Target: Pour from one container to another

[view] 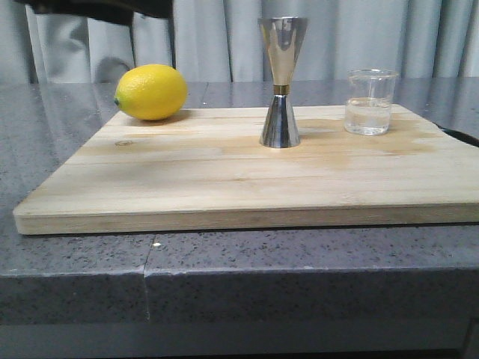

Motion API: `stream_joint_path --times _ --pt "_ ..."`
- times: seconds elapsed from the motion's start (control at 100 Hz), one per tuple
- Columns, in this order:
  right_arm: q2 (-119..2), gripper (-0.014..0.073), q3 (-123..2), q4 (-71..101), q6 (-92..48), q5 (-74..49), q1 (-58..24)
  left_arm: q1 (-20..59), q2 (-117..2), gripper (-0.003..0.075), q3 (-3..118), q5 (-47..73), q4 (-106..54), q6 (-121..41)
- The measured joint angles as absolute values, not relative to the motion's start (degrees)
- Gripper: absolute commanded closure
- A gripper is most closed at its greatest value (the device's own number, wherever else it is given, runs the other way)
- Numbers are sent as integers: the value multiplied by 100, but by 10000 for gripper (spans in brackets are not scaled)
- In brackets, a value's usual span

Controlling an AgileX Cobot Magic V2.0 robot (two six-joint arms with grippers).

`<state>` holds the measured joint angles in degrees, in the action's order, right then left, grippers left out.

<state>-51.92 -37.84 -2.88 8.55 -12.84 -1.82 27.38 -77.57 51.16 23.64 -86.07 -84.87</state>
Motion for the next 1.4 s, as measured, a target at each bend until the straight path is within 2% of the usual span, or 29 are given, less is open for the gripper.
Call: stream_joint_path --times 0.19,0.46,1.4 --pt "-5192 669 -3784 -288 855 -1257 -182 3048 -8638 186 5147 2634 -9974 -10099" --pt "-5192 669 -3784 -288 855 -1244 -182 3139 -9282 186 5430 3109 -10235 -11150" --pt "-5192 669 -3784 -288 843 -1033 -182 3194 -10655 186 6836 3894 -10248 -11359"
